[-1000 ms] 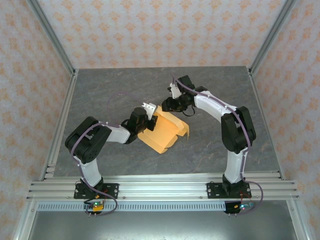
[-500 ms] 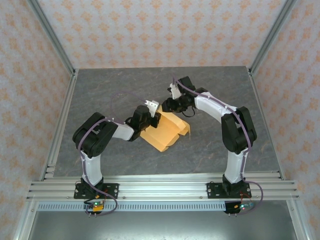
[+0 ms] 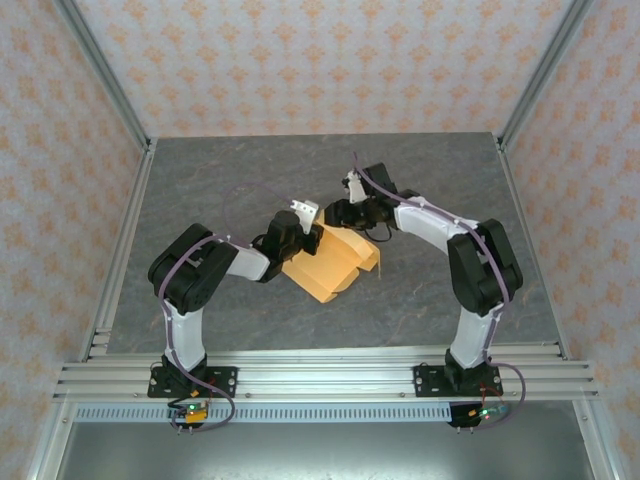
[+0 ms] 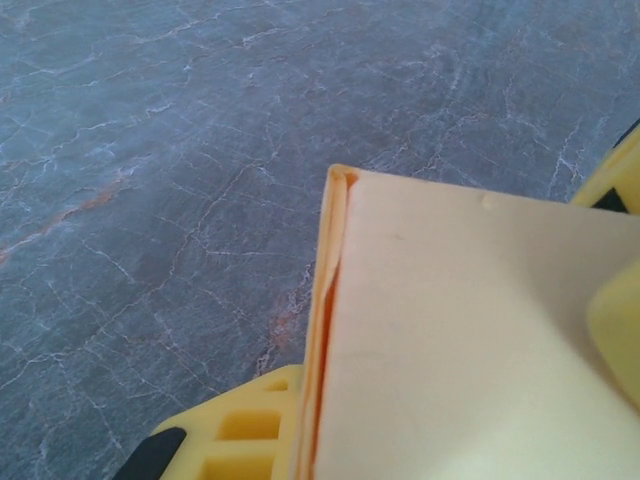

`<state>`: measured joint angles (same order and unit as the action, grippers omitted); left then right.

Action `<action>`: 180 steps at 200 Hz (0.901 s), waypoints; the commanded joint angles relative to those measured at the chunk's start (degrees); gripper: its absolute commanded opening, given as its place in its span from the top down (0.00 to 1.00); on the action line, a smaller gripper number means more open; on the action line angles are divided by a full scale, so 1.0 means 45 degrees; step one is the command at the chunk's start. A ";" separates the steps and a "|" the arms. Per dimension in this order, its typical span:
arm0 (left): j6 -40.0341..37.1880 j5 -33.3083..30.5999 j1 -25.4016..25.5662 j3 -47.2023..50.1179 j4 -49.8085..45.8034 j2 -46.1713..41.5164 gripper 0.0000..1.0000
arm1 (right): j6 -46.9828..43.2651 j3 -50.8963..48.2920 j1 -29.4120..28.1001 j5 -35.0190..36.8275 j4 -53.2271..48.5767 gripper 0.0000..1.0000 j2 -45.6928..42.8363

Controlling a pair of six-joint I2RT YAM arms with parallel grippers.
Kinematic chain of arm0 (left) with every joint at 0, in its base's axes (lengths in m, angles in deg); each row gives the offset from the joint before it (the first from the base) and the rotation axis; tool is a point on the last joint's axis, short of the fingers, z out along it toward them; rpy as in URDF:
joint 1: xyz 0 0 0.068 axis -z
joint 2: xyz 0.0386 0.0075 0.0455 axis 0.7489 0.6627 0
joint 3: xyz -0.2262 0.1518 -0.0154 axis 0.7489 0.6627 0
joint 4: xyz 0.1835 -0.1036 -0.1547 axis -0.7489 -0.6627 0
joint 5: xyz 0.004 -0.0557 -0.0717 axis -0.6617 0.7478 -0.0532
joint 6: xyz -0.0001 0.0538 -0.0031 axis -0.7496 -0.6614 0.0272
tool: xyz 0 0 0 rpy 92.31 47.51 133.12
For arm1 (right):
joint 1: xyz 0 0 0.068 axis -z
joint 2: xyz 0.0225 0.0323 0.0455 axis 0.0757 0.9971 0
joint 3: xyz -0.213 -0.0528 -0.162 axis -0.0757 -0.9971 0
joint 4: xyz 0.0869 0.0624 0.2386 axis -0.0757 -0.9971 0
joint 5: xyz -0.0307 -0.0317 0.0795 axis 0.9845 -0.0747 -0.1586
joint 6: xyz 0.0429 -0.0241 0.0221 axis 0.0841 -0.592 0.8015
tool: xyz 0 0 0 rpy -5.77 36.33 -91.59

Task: Fold the paper box

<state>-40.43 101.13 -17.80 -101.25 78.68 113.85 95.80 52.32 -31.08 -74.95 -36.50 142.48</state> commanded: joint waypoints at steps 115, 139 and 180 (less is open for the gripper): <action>0.1640 -0.0431 -0.0783 0.0860 -0.2003 -0.1855 1.00 | -0.1910 -0.4677 0.2431 -0.0224 0.3135 0.43 -0.5310; 0.1904 -0.0813 -0.0838 0.1020 -0.2022 -0.1995 1.00 | -0.3528 -0.4724 0.2446 0.0362 0.2598 0.42 -0.5576; 0.2668 -0.0048 -0.1514 0.0927 -0.2276 -0.2251 1.00 | -0.5386 -0.6732 0.2525 0.2453 0.5017 0.40 -0.7122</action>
<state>-31.84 100.06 -22.39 -96.93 70.42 106.52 80.43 27.47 -20.02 -70.49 -22.31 115.60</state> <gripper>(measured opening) 0.080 0.595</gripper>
